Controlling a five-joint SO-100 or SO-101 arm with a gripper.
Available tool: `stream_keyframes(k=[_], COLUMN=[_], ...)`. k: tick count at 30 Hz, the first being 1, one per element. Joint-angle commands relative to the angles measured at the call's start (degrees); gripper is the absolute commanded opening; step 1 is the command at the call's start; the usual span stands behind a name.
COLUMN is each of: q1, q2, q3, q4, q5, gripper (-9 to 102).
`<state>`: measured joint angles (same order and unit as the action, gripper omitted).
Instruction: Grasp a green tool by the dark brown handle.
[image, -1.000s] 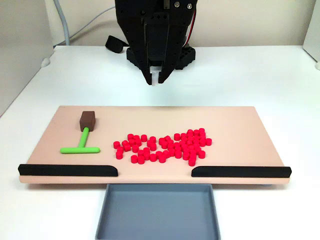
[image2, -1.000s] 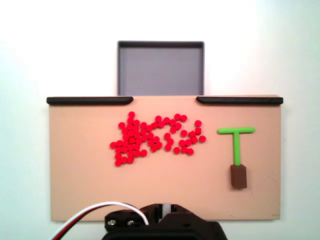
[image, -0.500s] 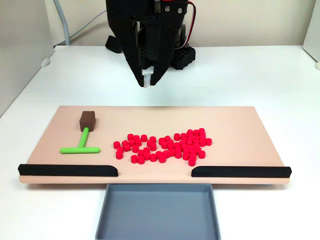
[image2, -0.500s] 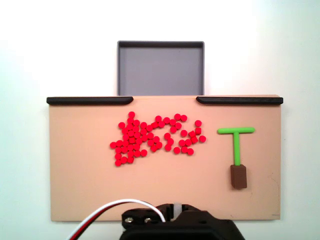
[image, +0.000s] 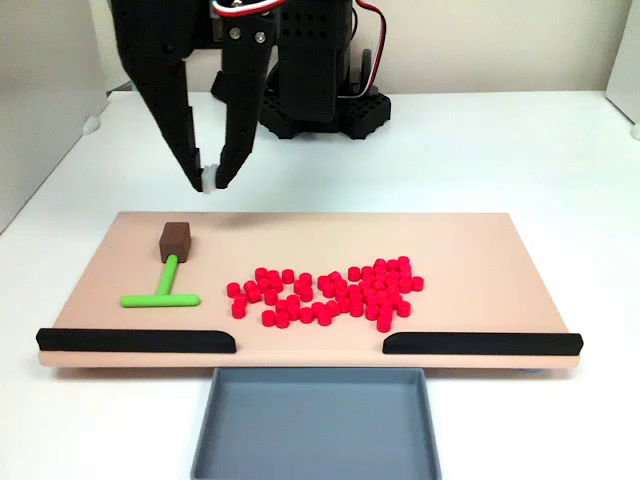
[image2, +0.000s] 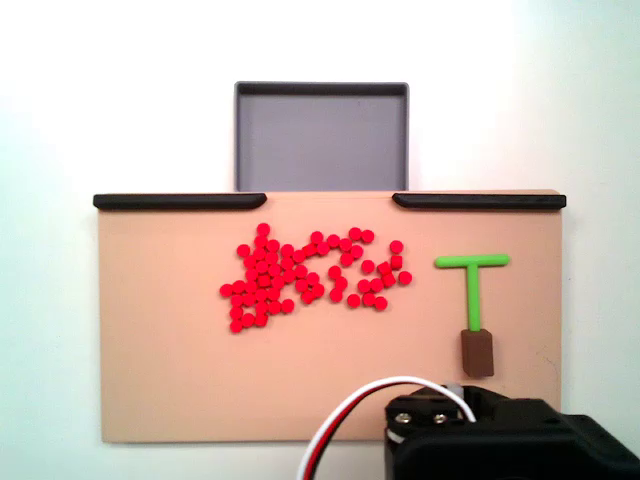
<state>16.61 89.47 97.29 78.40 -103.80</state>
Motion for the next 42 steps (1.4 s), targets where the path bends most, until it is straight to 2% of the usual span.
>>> stream_keyframes(k=[1,7,11,20,42], q1=[1.9,4.2,4.8,4.9,6.0], q2=[-0.1,-1.3,-3.5,-5.3,-10.0], q3=[-2.5,-2.5,-4.7,-6.2,-6.3], q4=[-1.1,-4.0,-4.7,-4.7,-6.9], q5=[-1.8,-6.9,-8.1,-9.4,-9.4], gripper=[2,5,18,24,21])
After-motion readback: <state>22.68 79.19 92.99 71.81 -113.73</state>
